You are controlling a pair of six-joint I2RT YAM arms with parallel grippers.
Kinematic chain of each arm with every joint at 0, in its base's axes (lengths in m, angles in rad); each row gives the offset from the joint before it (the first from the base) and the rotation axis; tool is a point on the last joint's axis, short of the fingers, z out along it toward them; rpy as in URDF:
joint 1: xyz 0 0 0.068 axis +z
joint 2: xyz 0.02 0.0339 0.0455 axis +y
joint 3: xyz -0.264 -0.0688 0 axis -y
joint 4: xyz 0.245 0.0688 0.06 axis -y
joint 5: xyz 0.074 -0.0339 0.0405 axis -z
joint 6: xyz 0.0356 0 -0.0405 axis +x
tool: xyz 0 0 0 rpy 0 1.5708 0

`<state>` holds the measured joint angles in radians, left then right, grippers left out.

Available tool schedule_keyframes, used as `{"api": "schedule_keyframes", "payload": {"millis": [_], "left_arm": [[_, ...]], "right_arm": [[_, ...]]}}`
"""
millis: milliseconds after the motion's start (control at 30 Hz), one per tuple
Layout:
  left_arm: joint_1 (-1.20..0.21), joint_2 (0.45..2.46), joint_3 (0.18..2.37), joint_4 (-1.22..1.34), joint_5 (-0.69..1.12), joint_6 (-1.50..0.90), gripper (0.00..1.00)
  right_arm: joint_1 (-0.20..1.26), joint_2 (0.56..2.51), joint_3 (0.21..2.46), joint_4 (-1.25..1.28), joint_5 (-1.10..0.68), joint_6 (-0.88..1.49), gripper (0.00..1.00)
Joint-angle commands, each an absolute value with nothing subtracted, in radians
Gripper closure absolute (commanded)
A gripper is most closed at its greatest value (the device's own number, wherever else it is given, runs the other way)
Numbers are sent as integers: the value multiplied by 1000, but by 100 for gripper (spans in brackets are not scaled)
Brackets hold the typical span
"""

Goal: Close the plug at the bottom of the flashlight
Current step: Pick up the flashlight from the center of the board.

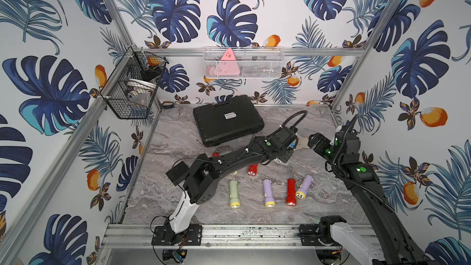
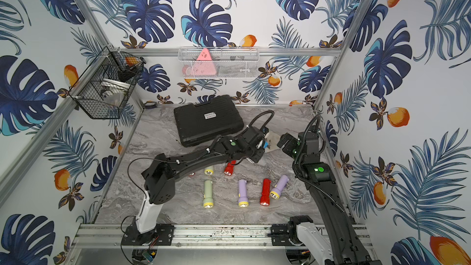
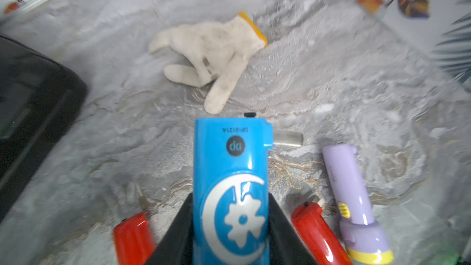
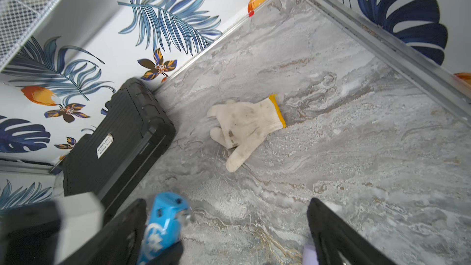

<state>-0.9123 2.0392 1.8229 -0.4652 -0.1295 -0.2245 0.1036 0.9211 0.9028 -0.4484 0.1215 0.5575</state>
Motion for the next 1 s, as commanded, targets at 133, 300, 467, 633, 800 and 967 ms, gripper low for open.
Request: {"api": "schedule_keyframes", "payload": {"millis": [133, 300, 467, 633, 800, 967], "left_arm": [[-871, 1797, 1593, -298, -97, -239, 100], [-847, 1616, 1369, -142, -36, -210, 100], [-837, 1410, 1042, 182, -1, -204, 100], [-813, 1280, 850, 357, 66, -222, 100], [-772, 1234, 713, 528, 191, -250, 100], [-718, 1214, 603, 714, 303, -290, 100]], "right_arm": [[103, 983, 964, -321, -46, 496, 0], [104, 1043, 995, -279, -220, 464, 0], [113, 1075, 1003, -237, -388, 472, 0], [170, 1090, 1036, -264, -456, 442, 0], [267, 1076, 1044, -263, -469, 387, 0], [311, 1086, 1082, -317, -548, 353, 0]]}}
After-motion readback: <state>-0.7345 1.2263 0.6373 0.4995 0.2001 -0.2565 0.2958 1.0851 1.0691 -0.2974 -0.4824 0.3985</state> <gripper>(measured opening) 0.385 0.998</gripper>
